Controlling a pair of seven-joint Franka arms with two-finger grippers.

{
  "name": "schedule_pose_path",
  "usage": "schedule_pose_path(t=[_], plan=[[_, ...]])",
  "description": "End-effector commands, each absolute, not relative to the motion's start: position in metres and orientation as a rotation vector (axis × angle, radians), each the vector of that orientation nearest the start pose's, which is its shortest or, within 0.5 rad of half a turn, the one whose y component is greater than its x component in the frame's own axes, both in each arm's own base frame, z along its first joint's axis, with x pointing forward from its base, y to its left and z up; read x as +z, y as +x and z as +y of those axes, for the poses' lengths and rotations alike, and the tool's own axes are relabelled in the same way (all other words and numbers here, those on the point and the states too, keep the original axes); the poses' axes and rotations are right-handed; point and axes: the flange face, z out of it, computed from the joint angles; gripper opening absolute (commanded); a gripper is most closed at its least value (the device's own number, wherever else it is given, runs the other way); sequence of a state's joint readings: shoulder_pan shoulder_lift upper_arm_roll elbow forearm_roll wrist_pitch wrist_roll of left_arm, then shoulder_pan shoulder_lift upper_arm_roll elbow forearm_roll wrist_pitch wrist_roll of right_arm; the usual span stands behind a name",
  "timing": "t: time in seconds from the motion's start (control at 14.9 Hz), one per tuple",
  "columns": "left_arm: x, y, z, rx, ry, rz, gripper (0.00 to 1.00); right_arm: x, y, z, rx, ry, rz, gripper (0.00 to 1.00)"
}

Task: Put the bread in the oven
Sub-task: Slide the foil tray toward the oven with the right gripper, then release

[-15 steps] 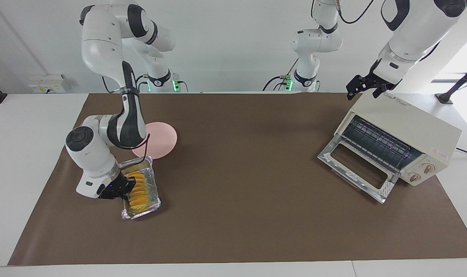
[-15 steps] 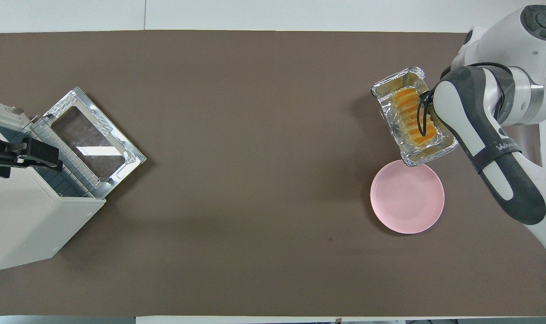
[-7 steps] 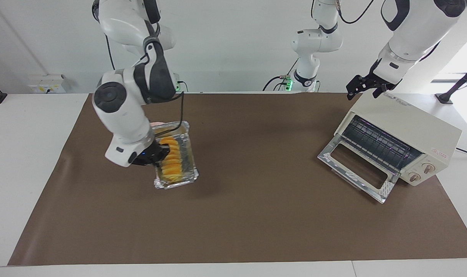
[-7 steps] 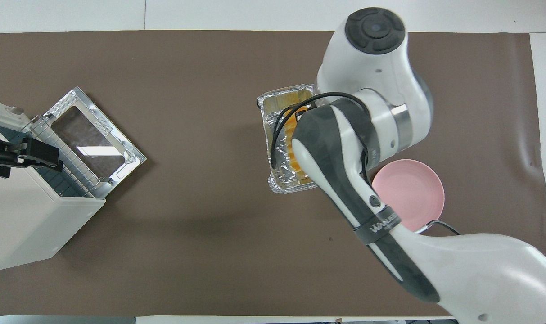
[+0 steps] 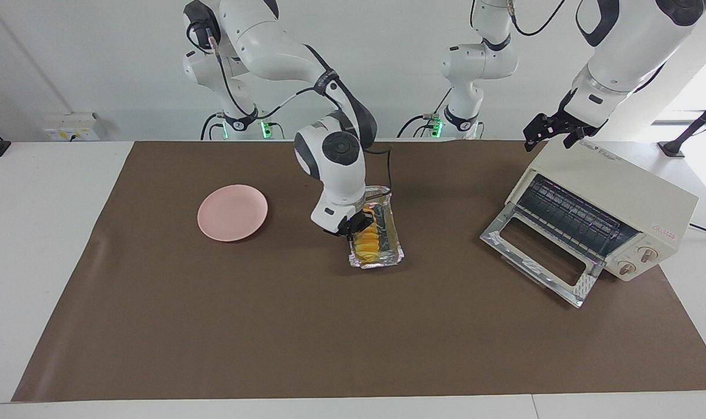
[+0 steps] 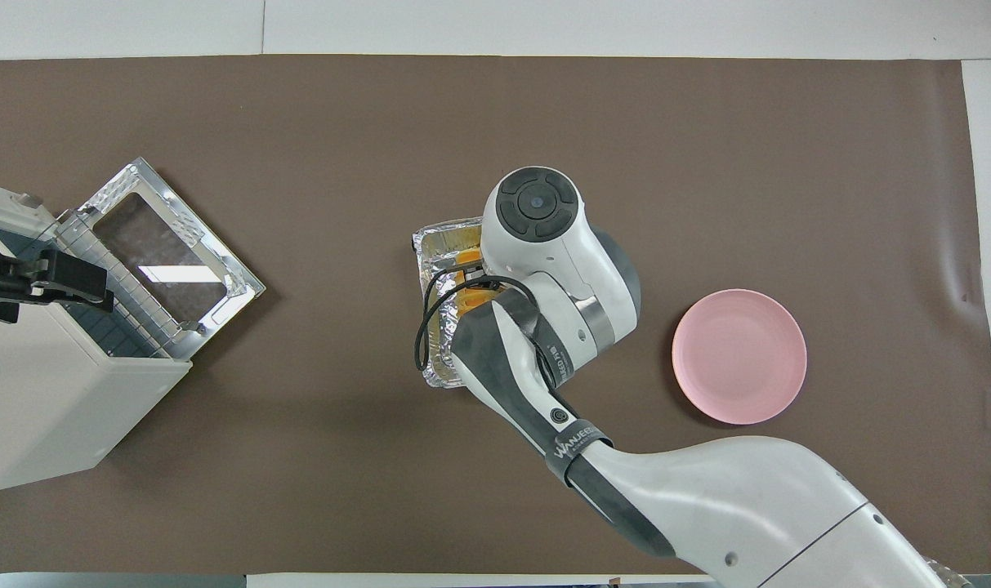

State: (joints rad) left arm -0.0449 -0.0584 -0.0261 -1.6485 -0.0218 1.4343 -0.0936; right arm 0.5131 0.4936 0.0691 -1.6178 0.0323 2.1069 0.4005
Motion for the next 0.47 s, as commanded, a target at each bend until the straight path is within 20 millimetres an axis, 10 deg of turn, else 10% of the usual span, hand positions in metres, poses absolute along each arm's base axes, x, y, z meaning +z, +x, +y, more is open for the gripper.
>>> schedule_pose_path(t=[0.0,0.07,0.4], plan=[[0.61,0.512,-0.037,0.221,-3.129,-0.033,1.0,0.348,0.566,0.362,0.038,-3.065,-0.199,0.48],[0.61,0.512,-0.037,0.221,-3.129,-0.033,1.0,0.351,0.566,0.361,0.046,-3.069,-0.179,0.94],[0.614,0.52,-0.038,0.126,-3.14,-0.031,1.0,0.415,0.572,0.32,0.116,-3.098,-0.098,1.0]])
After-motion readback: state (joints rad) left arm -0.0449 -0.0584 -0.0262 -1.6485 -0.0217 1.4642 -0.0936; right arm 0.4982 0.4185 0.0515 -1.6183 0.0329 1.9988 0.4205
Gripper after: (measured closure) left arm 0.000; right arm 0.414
